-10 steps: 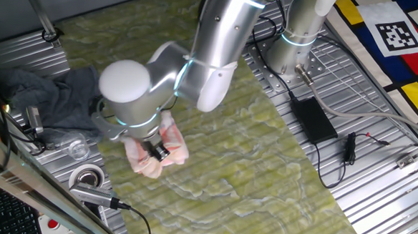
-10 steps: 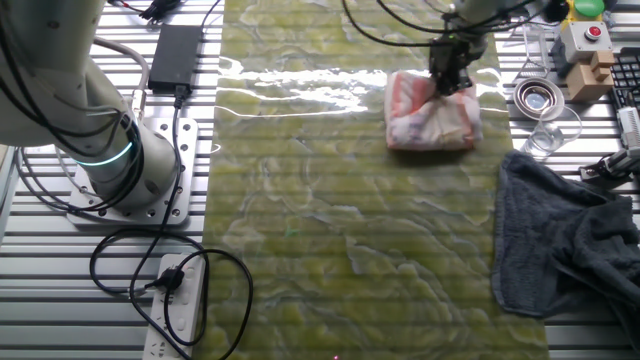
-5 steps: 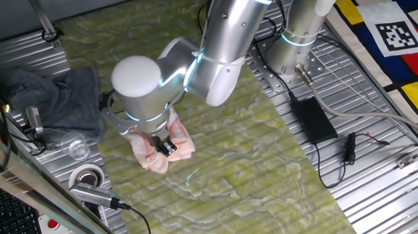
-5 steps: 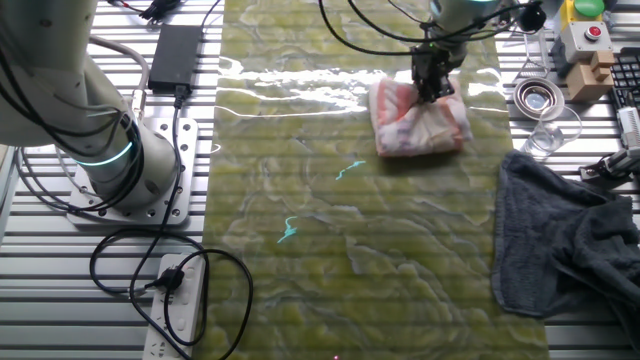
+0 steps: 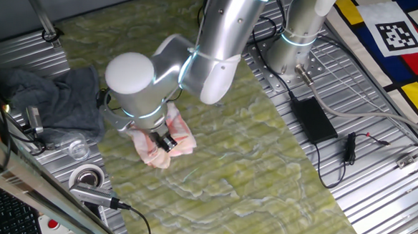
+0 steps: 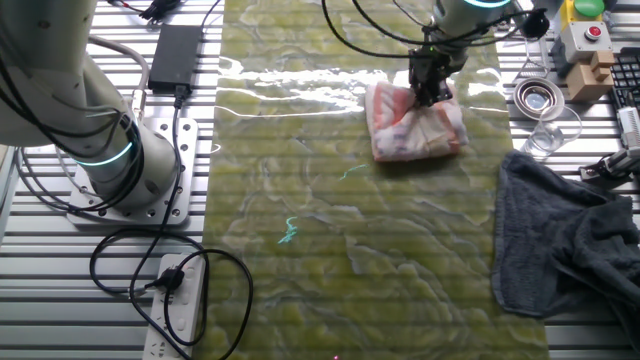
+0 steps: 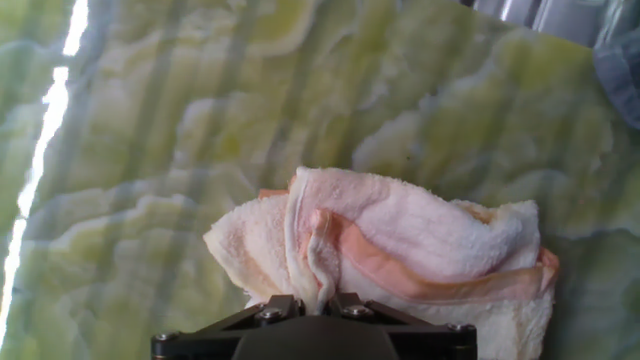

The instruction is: Clean the table with a cloth

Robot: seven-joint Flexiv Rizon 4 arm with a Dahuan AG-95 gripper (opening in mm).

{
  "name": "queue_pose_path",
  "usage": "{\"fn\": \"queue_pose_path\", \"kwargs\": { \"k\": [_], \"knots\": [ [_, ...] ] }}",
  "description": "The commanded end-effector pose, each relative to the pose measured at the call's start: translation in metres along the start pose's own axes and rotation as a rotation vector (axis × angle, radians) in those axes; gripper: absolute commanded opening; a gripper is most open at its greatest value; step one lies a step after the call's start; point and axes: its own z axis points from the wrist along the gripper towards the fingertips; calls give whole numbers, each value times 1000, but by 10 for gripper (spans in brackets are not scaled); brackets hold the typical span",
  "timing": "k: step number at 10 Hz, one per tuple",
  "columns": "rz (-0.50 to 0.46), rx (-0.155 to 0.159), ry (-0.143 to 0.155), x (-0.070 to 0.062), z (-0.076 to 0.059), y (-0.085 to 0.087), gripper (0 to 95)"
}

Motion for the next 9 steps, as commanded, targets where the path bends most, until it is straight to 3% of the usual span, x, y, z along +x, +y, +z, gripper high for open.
{"fn": "queue_pose_path", "kwargs": {
  "k": [1, 9],
  "knots": [
    [8, -2, 22, 10, 1, -3, 0],
    [7, -16, 46, 60, -2, -20, 0]
  ]
}}
